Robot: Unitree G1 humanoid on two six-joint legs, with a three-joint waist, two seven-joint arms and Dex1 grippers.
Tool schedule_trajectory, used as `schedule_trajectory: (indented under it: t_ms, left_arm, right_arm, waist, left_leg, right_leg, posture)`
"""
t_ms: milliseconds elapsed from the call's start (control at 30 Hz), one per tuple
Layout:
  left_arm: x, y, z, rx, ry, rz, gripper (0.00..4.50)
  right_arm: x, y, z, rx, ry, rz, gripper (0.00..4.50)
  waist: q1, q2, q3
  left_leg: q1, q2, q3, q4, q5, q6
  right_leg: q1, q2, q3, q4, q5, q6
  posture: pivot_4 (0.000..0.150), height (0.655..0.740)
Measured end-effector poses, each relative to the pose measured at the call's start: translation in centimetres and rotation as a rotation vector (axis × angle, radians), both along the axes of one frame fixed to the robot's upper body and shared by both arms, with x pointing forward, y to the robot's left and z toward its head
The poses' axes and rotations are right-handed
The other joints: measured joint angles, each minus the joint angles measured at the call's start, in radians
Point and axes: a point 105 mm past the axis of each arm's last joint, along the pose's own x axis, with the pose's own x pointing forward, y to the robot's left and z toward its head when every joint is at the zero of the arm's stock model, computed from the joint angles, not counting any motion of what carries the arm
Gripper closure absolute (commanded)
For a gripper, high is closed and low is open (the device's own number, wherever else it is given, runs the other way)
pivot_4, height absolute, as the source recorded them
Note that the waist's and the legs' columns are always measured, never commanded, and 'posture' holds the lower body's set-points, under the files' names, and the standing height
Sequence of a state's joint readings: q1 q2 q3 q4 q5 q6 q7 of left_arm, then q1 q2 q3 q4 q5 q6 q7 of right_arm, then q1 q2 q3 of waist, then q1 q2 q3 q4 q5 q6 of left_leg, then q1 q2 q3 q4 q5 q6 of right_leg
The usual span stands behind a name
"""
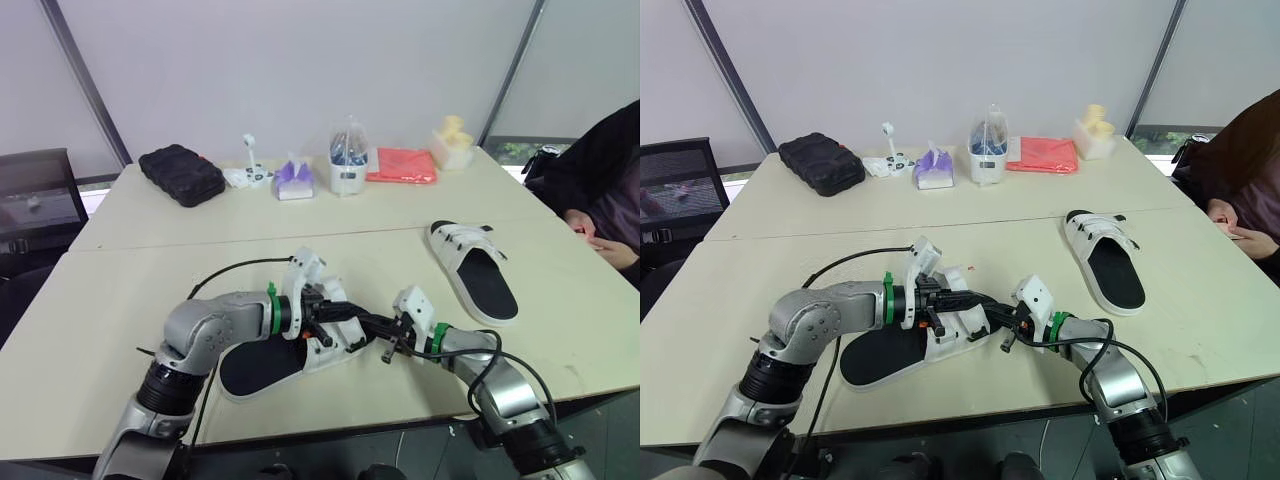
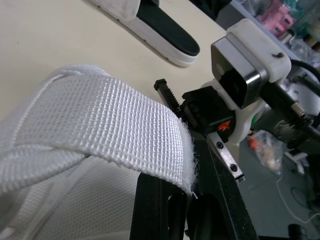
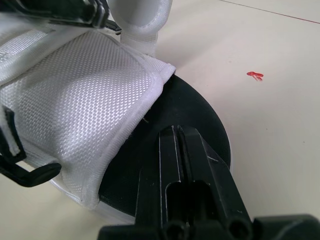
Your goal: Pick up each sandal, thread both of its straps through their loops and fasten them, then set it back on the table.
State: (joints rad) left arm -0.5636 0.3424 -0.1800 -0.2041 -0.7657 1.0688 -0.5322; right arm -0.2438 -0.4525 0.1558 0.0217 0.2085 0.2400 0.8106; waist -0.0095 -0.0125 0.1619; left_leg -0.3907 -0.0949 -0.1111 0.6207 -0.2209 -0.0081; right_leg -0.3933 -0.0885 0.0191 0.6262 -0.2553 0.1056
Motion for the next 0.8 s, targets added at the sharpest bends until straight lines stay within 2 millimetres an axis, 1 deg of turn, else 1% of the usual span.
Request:
schedule_trajectory:
  t_ms: [300,600,800]
  left_arm:
    - [0.76,0.46,0.05,0.044,-0.057,0.027,4.46]
    - [0.51,0.39,0.02,0.099,-0.101,-0.010,4.46]
    - [0.85,-0.09,-0.28,0.201,-0.123,0.003,4.46]
  right_arm:
    - [0.01,0.03,0.00,0.001,0.000,0.000,4.50]
    - [0.02,0.06,-0.03,0.003,0.001,-0.001,4.50]
    - [0.00,0.11,-0.08,0.008,0.002,-0.006,4.50]
  waist:
    - [-0.001,0.000,0.000]
    - [-0.002,0.000,0.000]
    - [-0.002,0.000,0.000]
  left_leg:
    - [0.000,0.000,0.000,-0.002,0.000,0.000]
    - [0.000,0.001,0.000,-0.004,0.000,0.000]
    - [0.000,0.001,0.000,-0.005,0.000,0.000]
  right_leg:
    - [0.000,0.000,0.000,-0.002,0.000,0.000]
    - [-0.001,0.000,0.000,-0.002,0.000,0.000]
    - [-0.001,0.000,0.000,-0.003,0.000,0.000]
  posture:
    - [0.150,0.7400]
    - [0.150,0.7400]
    - [0.150,0.7400]
